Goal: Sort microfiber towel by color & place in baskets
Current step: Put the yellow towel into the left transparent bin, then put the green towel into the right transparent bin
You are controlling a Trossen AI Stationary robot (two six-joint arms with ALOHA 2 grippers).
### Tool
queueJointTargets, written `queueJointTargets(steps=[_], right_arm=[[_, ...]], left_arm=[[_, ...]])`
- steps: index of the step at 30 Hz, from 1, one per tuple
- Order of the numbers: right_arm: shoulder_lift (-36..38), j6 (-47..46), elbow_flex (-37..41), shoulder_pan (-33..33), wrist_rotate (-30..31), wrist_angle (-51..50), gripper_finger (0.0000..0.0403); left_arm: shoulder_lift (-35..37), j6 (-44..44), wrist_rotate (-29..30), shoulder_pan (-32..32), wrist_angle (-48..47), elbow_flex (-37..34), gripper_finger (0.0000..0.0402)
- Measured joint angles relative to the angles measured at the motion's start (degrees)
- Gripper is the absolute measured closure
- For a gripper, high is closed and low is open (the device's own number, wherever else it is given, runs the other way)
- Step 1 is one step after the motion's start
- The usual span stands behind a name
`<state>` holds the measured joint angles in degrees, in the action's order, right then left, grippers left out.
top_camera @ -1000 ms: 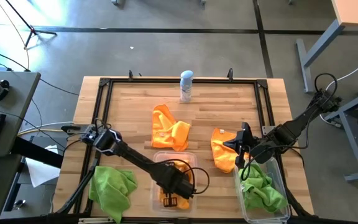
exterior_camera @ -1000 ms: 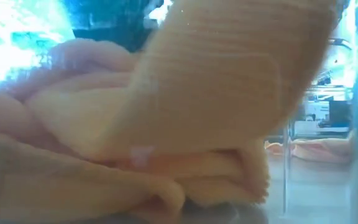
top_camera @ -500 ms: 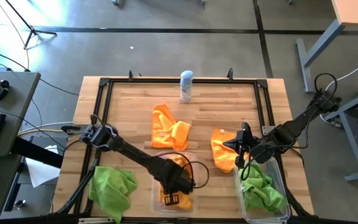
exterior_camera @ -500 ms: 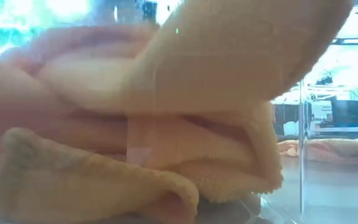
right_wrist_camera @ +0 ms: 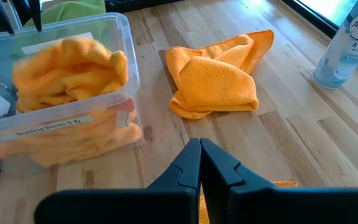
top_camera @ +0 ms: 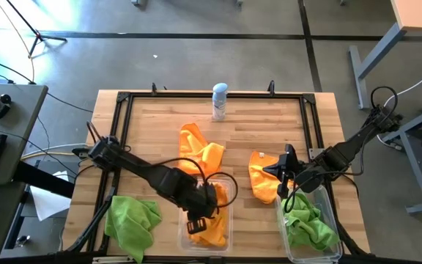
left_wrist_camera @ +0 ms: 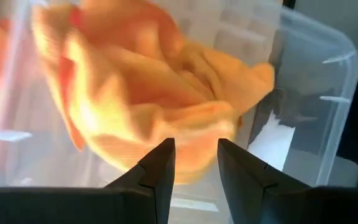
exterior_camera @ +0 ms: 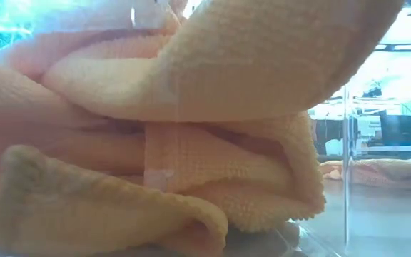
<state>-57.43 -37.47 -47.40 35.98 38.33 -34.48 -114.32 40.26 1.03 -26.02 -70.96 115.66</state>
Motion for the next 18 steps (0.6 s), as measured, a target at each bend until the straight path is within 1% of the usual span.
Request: queueJointTargets(steps=[8,12,15,18], right_arm=[[0.0,0.0,0.0,0.0,0.0,0.0,0.0402],[0.0,0.0,0.0,-0.01,0.0,0.0,0.0402],[0.0,-0.4,0.0,0.01,0.02,0.31,0.0402],[0.0,-1.6,0.0,0.01,1.85,1.65,0.0402]], left_arm=[[3.68,-7.11,8.48,0.26,-0.33,0.0,0.0291],[4.7,-12.22,10.16,0.89,-1.39,0.03,0.0295],[6.03,-16.99,11.46,1.77,-1.52,-1.46,0.0305],[8.21,-21.47,13.83,2.94,-1.88,-4.44,0.0315]])
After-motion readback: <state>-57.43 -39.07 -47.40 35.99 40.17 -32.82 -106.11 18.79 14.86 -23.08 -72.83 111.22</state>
